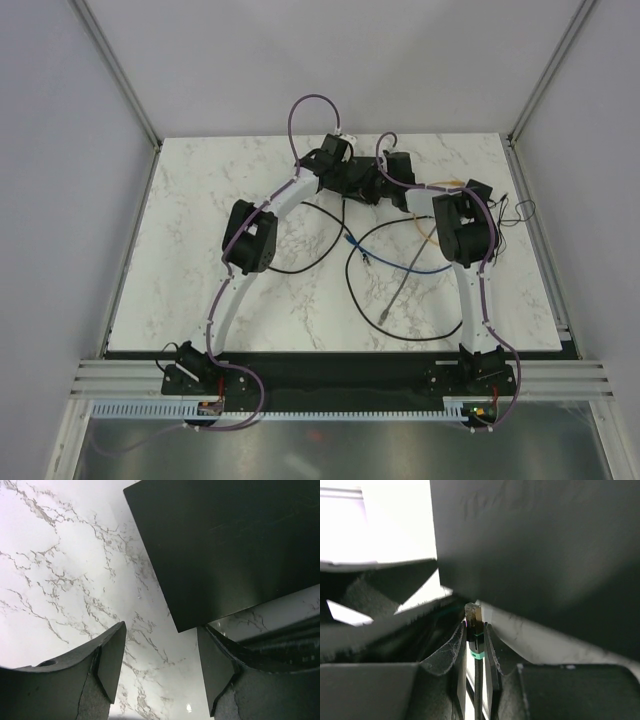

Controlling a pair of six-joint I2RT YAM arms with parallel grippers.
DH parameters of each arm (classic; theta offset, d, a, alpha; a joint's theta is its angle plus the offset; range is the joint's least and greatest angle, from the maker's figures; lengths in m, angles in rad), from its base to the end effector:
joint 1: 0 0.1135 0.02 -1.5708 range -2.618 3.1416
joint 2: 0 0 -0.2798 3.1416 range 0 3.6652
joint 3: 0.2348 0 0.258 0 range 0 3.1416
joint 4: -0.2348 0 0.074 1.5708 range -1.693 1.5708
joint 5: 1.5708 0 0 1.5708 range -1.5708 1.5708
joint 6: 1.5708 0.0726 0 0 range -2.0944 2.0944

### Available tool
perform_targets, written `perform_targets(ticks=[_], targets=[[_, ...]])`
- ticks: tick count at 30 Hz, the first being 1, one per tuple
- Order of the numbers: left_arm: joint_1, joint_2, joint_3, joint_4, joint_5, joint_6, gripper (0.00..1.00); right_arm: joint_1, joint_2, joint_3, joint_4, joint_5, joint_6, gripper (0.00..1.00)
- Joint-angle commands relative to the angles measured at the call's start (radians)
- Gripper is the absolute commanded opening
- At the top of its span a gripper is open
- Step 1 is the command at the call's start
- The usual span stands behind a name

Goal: Pull the plug from the switch port

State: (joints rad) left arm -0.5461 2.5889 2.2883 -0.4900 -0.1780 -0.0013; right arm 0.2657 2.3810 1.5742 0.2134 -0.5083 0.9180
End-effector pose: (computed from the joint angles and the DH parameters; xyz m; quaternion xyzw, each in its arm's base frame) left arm 0.5347 -0.3099 0.1400 0.2153 0.8963 -0.0232 0.3869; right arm 0.5249 0.1794 0.0899 0.1620 0.8473 0.4377 0.2533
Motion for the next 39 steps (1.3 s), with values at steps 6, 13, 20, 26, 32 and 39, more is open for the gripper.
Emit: perform_targets(ticks=[6, 13, 20, 26, 32, 39], targets=[[0.006, 0.017, 0.083, -0.033, 0.029, -0.085, 0.65, 0.055, -0.077, -0.209, -0.042, 0.093, -0.103, 0.00], [0.026, -0.217, -0.284, 0.190, 0.038, -0.146, 0.64, 0.038, -0.172, -0.284, 0.093, 0.053, -0.113, 0.00], [0.112, -0.529, -0.720, 0.549, 0.005, -0.243, 0.66, 0.027, -0.429, -0.378, -0.066, 0.102, -0.183, 0.00], [0.161, -0.628, -0.868, 0.622, -0.049, -0.302, 0.67, -0.006, -0.693, -0.391, -0.399, 0.230, -0.287, 0.00], [0.161, -0.656, -0.921, 0.643, -0.018, -0.341, 0.67, -0.170, -0.893, -0.359, -0.725, 0.454, -0.404, 0.00], [0.155, -0.716, -0.970, 0.633, 0.015, -0.394, 0.66, -0.362, -0.970, -0.208, -0.913, 0.806, -0.528, 0.00]])
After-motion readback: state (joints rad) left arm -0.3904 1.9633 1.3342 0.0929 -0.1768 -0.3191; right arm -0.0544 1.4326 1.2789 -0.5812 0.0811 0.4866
